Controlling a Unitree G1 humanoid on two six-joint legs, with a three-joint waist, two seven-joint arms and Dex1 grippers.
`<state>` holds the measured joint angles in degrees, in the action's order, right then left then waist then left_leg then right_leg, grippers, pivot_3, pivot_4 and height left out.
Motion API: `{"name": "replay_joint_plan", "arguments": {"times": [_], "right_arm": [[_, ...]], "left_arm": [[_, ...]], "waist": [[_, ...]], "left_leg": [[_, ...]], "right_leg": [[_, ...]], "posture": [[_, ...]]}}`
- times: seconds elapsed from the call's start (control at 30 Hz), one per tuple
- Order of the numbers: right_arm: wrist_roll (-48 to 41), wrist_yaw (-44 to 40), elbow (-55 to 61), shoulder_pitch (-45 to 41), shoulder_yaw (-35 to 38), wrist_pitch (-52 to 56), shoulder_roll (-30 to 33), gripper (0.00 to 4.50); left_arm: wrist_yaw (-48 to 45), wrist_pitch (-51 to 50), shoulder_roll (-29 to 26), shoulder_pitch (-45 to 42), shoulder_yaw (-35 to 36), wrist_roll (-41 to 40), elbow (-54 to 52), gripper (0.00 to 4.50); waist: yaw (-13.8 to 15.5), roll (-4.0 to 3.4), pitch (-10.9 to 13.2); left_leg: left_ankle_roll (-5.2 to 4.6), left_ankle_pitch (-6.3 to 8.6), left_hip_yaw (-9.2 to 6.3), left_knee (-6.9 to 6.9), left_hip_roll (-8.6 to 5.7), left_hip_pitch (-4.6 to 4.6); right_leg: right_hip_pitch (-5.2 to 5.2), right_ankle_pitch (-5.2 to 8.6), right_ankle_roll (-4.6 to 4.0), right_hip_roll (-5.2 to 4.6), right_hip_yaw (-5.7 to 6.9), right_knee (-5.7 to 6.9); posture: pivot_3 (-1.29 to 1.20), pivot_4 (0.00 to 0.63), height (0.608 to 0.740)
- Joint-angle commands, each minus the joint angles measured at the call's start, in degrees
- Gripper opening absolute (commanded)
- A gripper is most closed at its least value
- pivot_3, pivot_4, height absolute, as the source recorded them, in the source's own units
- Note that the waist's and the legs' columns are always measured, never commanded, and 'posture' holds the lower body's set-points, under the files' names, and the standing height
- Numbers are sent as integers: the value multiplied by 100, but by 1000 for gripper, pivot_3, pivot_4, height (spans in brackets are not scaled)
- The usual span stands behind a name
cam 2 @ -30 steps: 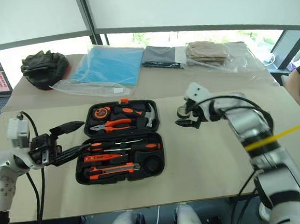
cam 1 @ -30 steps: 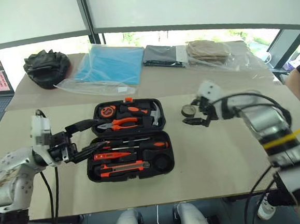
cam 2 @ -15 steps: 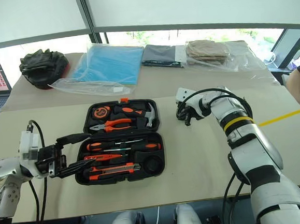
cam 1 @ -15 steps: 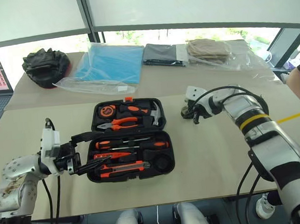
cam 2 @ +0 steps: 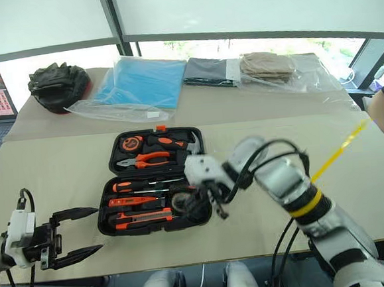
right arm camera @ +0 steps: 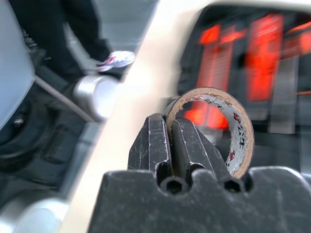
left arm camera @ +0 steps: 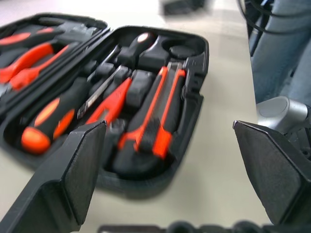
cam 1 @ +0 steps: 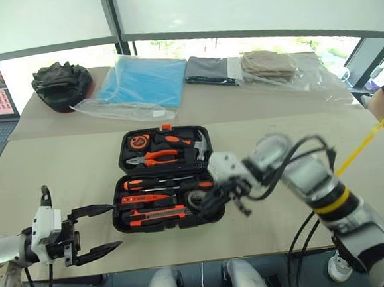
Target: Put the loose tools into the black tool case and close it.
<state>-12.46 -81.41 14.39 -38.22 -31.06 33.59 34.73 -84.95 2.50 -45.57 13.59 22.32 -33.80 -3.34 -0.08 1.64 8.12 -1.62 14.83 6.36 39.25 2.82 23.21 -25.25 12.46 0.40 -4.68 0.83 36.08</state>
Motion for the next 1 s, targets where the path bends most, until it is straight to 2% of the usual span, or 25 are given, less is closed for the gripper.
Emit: {"name": "replay_joint_plan", "arguments": {"times": [0.03, 0.17, 0.4, 0.47, 0.57, 0.6, 0.67, 0.77, 0.97, 1.0], "right_arm": [[187, 251, 332, 75, -24, 214, 214, 55], [709, 488, -64, 55, -265, -323, 257, 55], [977, 527, -369, -35, -422, -370, 224, 55], [955, 472, -354, -50, -440, -287, 249, 793], [826, 388, -237, -87, -348, -213, 275, 1663], [729, 192, -159, -119, -314, -235, 388, 2116], [119, -277, 115, -100, 46, -95, 589, 2116], [-527, -412, 71, -20, 758, 11, 777, 2116], [-696, 35, -731, 573, 1762, -450, 1009, 2116], [-614, 222, -941, 670, 1907, -719, 931, 2148]], "left_arm": [[16, -17, -107, 18, 172, -125, -223, 4500], [36, -32, -147, -81, 179, -106, -175, 4500], [111, 10, -135, -137, 188, -64, -121, 4500], [192, -18, -118, -138, 205, -58, -126, 4500], [385, -277, -128, -82, 281, -187, -220, 4500], [462, -305, -113, -72, 325, -205, -241, 4500], [687, -334, -91, -59, 442, -122, -190, 4500], [1162, -402, 21, -161, 720, -135, -14, 4500], [2163, -533, 286, -545, 1028, -12, 371, 4500], [2368, -569, 314, -617, 1004, 86, 440, 4235]], "waist": [[-5, 0, 0], [-30, 4, -3], [-53, 6, -4], [-55, 7, -4], [-35, 7, -4], [-32, 7, -4], [8, 5, -3], [28, 8, -2], [44, 11, -2], [43, 11, -2]], "left_leg": [[-1, -1, 0, 5, 0, -1], [2, -5, 1, 8, 8, -12], [4, -6, 5, 7, 10, -13], [4, -6, 6, 7, 10, -14], [4, -6, 6, 7, 10, -15], [4, -6, 5, 7, 10, -15], [3, -5, 4, 7, 11, -11], [-7, 5, 0, 7, 7, 1], [-5, 10, 0, 7, 9, -5], [-5, 9, 2, 7, 7, -8]], "right_leg": [[2, 2, -8, 0, 0, 0], [6, 1, -22, 13, -6, 3], [7, -7, -9, 23, -5, 7], [9, -8, -8, 23, -5, 5], [10, -8, -7, 21, -5, 6], [9, -8, -7, 21, -4, 5], [8, -7, -6, 20, -3, 3], [3, -8, 4, 16, -3, -4], [10, -8, 3, 18, -2, -6], [11, -8, 3, 17, -4, -5]], "posture": [[0, 150, 740], [0, 150, 740], [0, 150, 740], [0, 150, 740], [0, 150, 740], [0, 150, 740], [0, 150, 740], [0, 150, 740], [0, 150, 740], [0, 150, 740]]}}
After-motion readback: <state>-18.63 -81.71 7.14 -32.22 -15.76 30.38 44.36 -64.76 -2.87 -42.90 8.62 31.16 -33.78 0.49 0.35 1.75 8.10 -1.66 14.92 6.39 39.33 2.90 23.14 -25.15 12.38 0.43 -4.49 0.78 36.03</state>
